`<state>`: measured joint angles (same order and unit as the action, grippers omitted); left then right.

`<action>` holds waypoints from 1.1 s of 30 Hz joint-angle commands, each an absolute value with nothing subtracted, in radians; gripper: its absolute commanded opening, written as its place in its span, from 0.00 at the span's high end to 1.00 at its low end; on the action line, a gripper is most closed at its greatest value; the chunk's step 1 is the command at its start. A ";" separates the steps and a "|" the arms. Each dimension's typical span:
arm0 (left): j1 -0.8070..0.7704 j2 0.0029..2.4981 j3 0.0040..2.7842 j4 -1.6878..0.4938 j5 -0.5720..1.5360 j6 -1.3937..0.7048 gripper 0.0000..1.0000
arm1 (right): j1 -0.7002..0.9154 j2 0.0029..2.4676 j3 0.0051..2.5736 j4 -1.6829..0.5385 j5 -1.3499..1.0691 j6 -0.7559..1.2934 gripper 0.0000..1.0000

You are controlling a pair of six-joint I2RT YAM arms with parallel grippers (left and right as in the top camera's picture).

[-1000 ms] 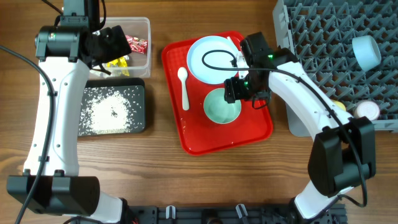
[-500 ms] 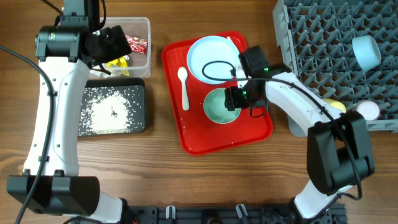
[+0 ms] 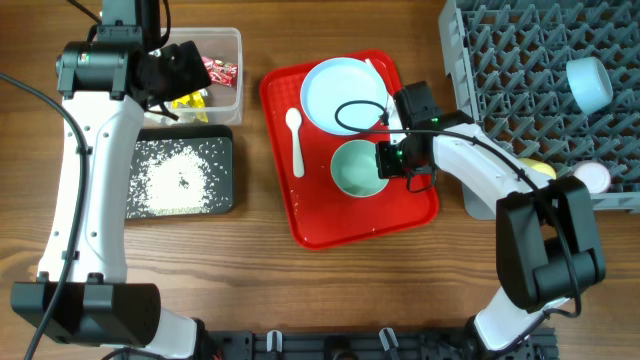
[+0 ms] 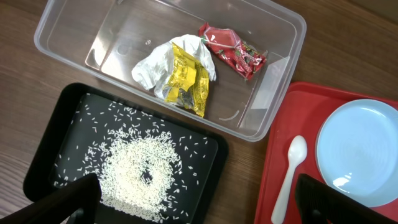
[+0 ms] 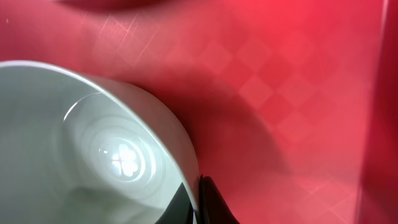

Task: Sort waste into correct bins and load items into the dishwasher rack
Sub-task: 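Lower the right gripper and grasp the green bowl's rim, then carry the green bowl right and place it in the dish rack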

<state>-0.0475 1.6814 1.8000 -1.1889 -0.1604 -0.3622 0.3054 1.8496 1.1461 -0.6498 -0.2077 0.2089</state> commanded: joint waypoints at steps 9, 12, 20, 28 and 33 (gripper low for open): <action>-0.048 1.689 1.799 -1.187 -0.173 -0.379 0.00 | 0.300 1.546 1.175 -0.644 0.399 0.210 0.96; -0.048 1.689 1.799 -1.187 -0.173 -0.379 0.00 | 0.299 1.440 1.174 -0.439 0.954 0.155 0.96; -0.048 1.689 1.799 -1.187 -0.173 -0.379 0.00 | 0.020 1.539 1.174 0.467 0.999 -0.606 0.96; -0.048 1.689 1.799 -1.187 -0.173 -0.379 0.00 | -0.220 1.713 1.174 0.523 0.678 -0.629 0.96; -0.048 1.689 1.799 -1.187 -0.173 -0.379 0.00 | -0.262 1.839 1.174 0.771 0.623 -0.662 0.96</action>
<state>-0.0475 1.6821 1.7992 -1.1873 -0.1604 -0.3653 -0.2451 1.7607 1.1698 0.6731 0.7124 -0.6231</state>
